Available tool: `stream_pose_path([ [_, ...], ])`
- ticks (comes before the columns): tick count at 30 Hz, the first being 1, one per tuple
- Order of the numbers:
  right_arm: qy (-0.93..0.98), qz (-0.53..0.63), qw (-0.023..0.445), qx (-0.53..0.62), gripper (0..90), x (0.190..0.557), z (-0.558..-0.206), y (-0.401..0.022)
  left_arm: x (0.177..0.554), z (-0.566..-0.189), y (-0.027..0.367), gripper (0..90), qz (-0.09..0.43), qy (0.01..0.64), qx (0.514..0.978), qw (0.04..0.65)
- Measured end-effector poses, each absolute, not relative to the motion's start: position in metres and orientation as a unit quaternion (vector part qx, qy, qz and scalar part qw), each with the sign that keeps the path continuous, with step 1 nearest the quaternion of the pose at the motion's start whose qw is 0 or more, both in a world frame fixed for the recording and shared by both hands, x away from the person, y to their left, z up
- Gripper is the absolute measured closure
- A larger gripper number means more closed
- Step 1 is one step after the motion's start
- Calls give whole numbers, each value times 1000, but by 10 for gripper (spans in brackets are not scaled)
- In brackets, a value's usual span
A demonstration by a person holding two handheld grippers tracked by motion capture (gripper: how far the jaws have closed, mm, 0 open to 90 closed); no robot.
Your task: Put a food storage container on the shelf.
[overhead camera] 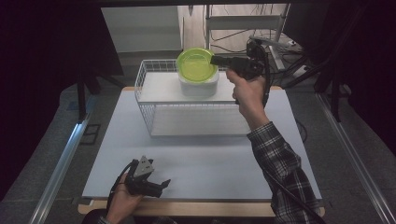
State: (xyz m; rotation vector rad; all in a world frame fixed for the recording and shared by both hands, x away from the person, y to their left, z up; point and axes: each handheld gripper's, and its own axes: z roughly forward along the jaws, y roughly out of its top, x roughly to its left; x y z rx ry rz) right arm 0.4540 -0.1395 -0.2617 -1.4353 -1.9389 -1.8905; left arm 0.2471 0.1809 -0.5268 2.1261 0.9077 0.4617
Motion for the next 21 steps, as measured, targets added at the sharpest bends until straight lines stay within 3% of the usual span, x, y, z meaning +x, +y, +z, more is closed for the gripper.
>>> stream_pose_path([
  [21,-611,-596,-4,-521,781,483,-266,-127,247,-527,181,29,179,351,836,381],
])
